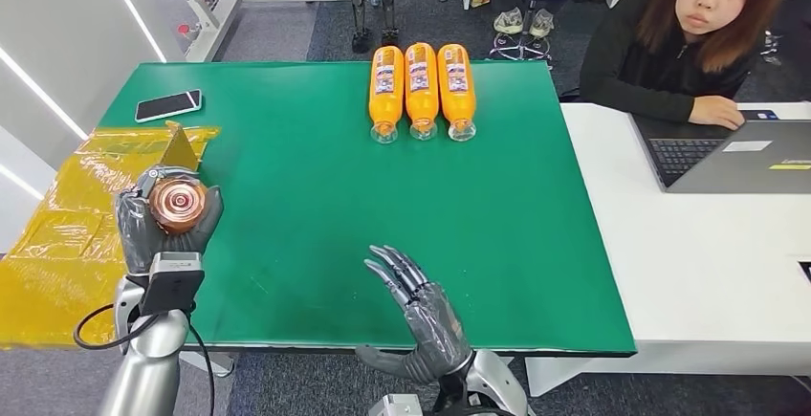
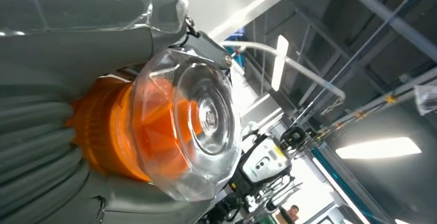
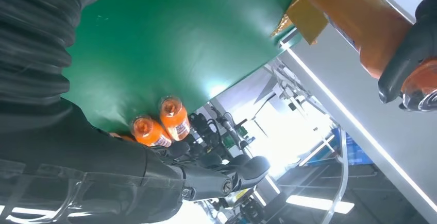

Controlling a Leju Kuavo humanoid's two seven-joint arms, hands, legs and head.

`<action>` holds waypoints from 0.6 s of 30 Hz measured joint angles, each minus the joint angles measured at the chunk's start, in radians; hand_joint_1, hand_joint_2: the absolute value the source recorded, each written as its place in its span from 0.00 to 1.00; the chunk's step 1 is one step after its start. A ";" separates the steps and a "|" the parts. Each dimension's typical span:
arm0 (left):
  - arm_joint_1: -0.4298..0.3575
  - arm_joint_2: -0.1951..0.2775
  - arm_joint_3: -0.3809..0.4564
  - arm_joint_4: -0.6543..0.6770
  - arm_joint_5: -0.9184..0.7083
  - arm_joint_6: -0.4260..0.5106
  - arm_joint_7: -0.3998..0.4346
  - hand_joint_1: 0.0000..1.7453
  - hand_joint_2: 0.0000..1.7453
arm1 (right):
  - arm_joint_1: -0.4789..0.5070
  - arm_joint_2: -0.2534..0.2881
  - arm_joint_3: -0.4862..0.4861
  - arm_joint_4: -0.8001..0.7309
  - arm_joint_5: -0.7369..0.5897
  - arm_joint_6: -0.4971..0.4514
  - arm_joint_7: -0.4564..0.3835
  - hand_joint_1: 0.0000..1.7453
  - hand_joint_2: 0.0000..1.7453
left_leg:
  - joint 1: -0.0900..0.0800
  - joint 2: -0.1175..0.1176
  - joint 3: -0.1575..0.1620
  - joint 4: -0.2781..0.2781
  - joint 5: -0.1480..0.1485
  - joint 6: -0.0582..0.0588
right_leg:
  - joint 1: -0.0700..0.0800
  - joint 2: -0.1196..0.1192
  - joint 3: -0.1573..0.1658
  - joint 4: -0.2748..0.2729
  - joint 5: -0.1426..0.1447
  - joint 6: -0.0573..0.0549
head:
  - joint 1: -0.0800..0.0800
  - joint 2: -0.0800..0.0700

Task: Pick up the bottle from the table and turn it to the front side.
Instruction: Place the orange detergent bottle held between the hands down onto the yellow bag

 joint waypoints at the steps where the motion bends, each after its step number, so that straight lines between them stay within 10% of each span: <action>1: -0.006 0.006 0.001 0.012 -0.023 0.017 0.011 1.00 1.00 | -0.005 0.001 0.003 0.008 -0.004 0.000 0.000 0.00 1.00 | 0.000 0.000 0.000 0.000 0.000 0.000 | 0.000 0.000 0.000 0.000 0.000 0.000 | 0.000 0.000; 8: -0.122 0.079 -0.001 0.262 -0.388 0.262 0.160 1.00 1.00 | -0.027 0.003 0.027 0.050 -0.033 -0.004 -0.004 0.00 1.00 | 0.000 0.000 0.000 0.000 0.000 -0.001 | 0.000 0.001 -0.001 0.000 0.000 0.000 | 0.000 0.000; 18: -0.241 0.141 -0.051 0.614 -0.761 0.292 0.421 0.97 1.00 | -0.043 0.003 0.046 0.078 -0.064 -0.004 -0.012 0.00 1.00 | 0.000 0.004 -0.001 0.000 0.001 -0.001 | 0.000 0.004 -0.004 0.001 0.002 -0.002 | 0.000 0.000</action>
